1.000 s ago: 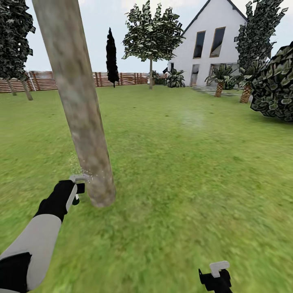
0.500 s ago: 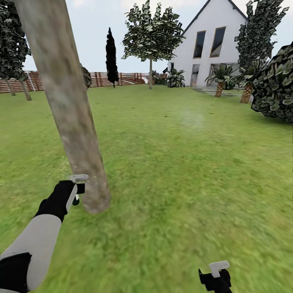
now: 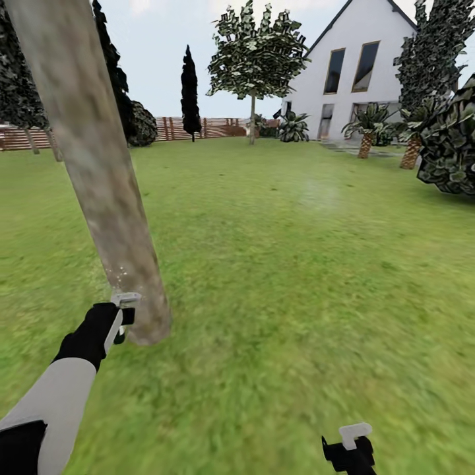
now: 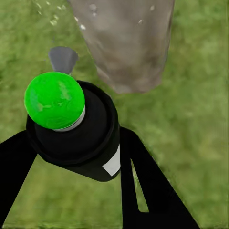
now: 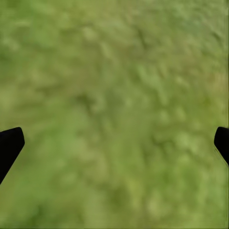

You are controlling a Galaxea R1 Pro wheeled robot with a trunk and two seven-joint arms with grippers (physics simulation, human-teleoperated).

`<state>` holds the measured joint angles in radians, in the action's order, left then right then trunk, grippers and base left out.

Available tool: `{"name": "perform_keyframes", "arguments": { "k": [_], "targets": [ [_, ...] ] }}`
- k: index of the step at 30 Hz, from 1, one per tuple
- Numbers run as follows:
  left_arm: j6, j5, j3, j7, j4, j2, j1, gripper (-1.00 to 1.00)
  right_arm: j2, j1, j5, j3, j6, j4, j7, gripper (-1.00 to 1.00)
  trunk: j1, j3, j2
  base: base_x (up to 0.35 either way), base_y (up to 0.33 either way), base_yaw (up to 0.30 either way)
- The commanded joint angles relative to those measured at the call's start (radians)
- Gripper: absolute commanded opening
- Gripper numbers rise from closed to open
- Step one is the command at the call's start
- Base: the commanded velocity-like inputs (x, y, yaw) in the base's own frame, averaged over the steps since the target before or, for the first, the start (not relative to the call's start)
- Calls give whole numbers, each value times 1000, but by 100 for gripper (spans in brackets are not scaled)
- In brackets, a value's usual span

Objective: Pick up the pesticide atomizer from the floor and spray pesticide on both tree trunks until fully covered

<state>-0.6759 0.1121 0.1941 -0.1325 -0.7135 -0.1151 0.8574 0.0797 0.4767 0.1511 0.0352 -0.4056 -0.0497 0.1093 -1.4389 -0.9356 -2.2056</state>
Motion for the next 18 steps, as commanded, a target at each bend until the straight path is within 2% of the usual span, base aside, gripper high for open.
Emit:
{"name": "perform_keyframes", "arguments": {
  "k": [1, 3, 12, 18],
  "targets": [
    [-4, 11, 3, 4, -2, -3, -19, -100, 0, 0, 10, 3, -1, 1, 9, 100, 0, -1, 0, 176, -242, 275],
    [-3, 9, 1, 4, -1, -16, -47, -100, 0, 0, 10, 3, -1, 1, 9, 100, 0, -1, 0, 181, -238, 271],
    [-4, 5, 1, 5, -7, -5, -57, -100, 0, 0, 10, 3, -1, 1, 9, 100, 0, -1, 0, 225, -191, 30],
    [-7, 5, 1, 5, -17, -6, -56, -100, 0, 0, 10, 3, -1, 1, 9, 100, 0, -1, 0, -149, -237, 0]
  ]
}}
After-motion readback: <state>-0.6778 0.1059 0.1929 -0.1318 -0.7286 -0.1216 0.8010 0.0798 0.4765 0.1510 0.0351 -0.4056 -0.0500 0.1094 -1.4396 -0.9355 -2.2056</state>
